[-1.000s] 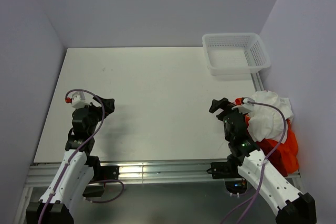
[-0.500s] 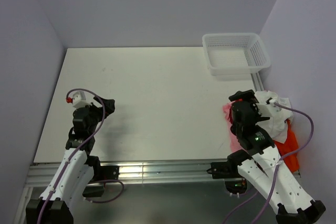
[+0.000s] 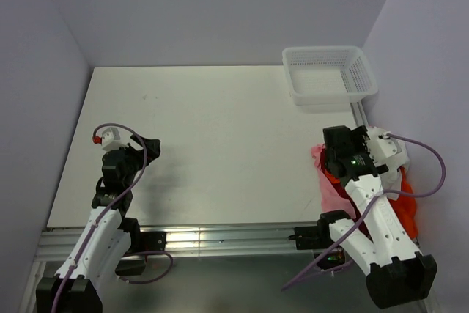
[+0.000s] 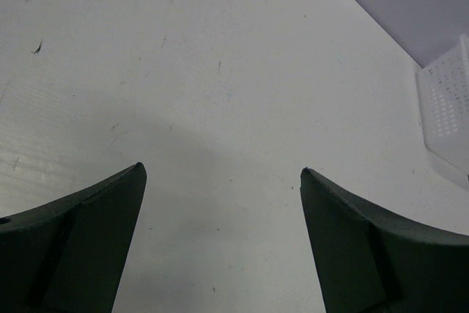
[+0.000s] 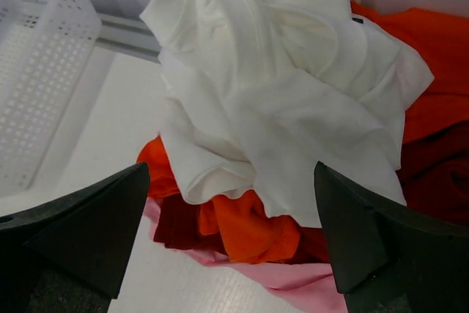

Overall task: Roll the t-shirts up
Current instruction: Flatten the tshirt

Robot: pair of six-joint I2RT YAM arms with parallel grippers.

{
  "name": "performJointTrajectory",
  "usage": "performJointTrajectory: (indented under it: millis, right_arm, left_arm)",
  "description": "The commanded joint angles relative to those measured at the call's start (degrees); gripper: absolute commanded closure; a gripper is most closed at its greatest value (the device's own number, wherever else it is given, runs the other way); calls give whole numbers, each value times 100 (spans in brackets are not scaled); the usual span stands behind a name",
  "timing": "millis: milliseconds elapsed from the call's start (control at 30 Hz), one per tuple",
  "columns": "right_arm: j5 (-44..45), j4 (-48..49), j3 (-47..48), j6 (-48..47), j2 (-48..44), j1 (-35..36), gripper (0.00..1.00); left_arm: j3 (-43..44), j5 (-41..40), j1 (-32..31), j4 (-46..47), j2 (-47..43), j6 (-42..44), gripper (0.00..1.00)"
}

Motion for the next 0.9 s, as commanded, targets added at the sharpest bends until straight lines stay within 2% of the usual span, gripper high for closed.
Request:
performJointTrajectory:
  millis: [0,300,400,467,567,600,633,767,867]
  right_arm:
    - [-276,428,151,-547,157,-443,0]
    - [-1498,1606,-332,-1111,834,-1848,0]
    - [-1596,1879,-500,-1067,1027,-2095,6]
    - [-1552,1906,-500,-1031,1185,-2131,26]
    - [-1735,2046,-465,-1163,1265,-2140,68]
    - [-1745,2029,-438,-1146,1256,-2140,94]
    - [-1771,1907,-369,-1102,1178,-2140,100]
    - [-1859,1774,-184,-1233,555,-2079,100]
    - [-2735,2064,44,-1872,44,-2000,100]
  left_arm:
    - [171,47,14,200,-54,15,8]
    - [180,47,14,191,-36,15,8]
    - [180,46,14,174,-80,15,8]
    - [162,55,14,191,-98,15,8]
    - [145,55,14,200,-124,15,8]
    - [145,55,14,191,-124,15,8]
    - [162,55,14,183,-115,15,8]
    - [162,38,14,165,-115,15,8]
    - [145,55,14,174,-159,15,8]
